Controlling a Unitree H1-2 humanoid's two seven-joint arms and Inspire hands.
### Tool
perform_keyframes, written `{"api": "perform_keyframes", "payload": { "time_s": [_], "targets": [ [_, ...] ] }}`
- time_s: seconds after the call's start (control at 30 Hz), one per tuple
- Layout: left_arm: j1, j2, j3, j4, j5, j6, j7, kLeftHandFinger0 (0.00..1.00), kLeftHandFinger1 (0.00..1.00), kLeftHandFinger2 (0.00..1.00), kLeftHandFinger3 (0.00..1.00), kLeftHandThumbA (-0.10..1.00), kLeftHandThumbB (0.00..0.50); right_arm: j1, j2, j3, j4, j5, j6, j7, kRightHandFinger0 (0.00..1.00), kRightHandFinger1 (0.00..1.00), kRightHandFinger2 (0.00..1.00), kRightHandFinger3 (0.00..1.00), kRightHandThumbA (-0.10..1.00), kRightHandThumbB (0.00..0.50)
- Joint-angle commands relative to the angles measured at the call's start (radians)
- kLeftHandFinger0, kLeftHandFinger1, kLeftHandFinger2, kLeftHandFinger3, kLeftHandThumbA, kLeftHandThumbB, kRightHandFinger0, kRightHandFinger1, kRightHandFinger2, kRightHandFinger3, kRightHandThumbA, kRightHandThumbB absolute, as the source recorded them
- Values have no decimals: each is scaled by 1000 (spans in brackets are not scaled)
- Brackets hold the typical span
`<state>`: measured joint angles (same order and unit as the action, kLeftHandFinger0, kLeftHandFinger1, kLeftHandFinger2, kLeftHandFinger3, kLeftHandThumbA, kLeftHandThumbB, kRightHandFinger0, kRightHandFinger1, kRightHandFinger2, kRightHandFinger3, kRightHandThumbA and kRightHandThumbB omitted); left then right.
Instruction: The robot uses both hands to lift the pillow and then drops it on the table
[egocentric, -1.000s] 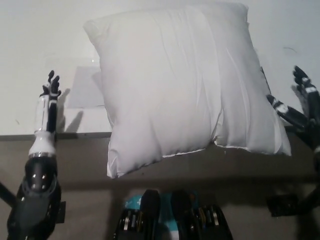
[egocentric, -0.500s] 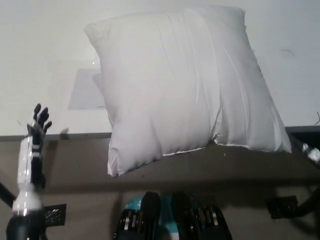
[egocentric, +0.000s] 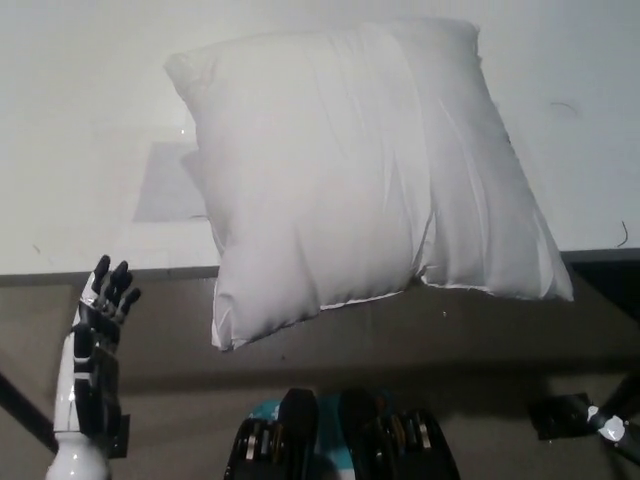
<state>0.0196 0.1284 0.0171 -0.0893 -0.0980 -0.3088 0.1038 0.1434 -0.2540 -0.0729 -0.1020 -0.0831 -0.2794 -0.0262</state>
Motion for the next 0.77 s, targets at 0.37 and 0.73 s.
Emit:
{"api": "perform_keyframes", "payload": {
  "time_s": [0.37, 0.73],
  "targets": [
    [-63, 39, 86, 131, -11, -13, -29, 1000, 1000, 1000, 1000, 1000, 205, -77, -21, 2, 119, -39, -34, 15, 1000, 1000, 1000, 1000, 1000, 267],
    [-64, 37, 87, 140, 4, -18, -37, 1000, 1000, 1000, 1000, 1000, 238, -72, -21, 17, 120, -84, -43, 6, 1000, 1000, 1000, 1000, 1000, 224]
  ]
}}
